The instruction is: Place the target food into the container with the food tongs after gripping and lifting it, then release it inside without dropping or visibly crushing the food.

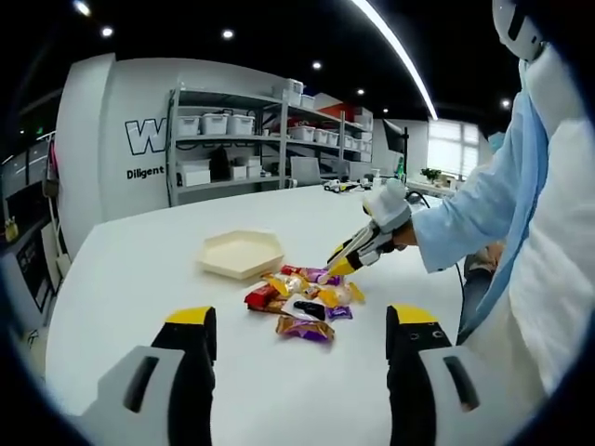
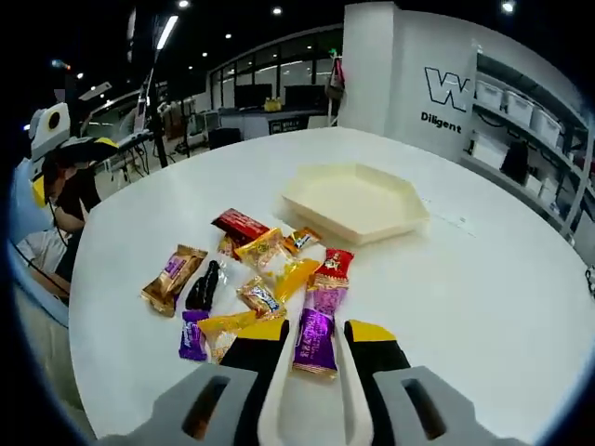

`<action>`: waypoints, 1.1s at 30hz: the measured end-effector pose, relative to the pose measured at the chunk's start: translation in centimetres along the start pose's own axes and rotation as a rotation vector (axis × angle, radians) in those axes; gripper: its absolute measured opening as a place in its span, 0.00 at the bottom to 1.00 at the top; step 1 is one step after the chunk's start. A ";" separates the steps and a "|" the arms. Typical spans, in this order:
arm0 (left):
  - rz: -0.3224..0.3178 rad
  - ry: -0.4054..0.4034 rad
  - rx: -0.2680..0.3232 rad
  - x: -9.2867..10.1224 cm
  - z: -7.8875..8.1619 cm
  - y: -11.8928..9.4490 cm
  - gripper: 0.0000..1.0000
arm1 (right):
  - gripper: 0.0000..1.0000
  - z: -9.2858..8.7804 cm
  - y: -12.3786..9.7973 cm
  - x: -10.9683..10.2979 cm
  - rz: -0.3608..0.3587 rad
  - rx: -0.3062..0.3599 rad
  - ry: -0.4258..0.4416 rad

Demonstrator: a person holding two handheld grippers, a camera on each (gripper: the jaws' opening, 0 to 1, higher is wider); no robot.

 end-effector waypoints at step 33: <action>-0.006 0.004 0.012 0.0 0.4 0.9 0.70 | 0.17 4.1 -2.1 1.7 -0.003 0.092 -0.008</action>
Point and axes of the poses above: the point that each gripper's makers call its tool centre point, and the gripper's own axes: y roughly forward along the fingers, x roughly to its right, z roughly out of its top, the point moved 5 cm from there along -y, roughly backward along the fingers, and after that the axes turned 2 degrees about y, right-handed, at the moved point
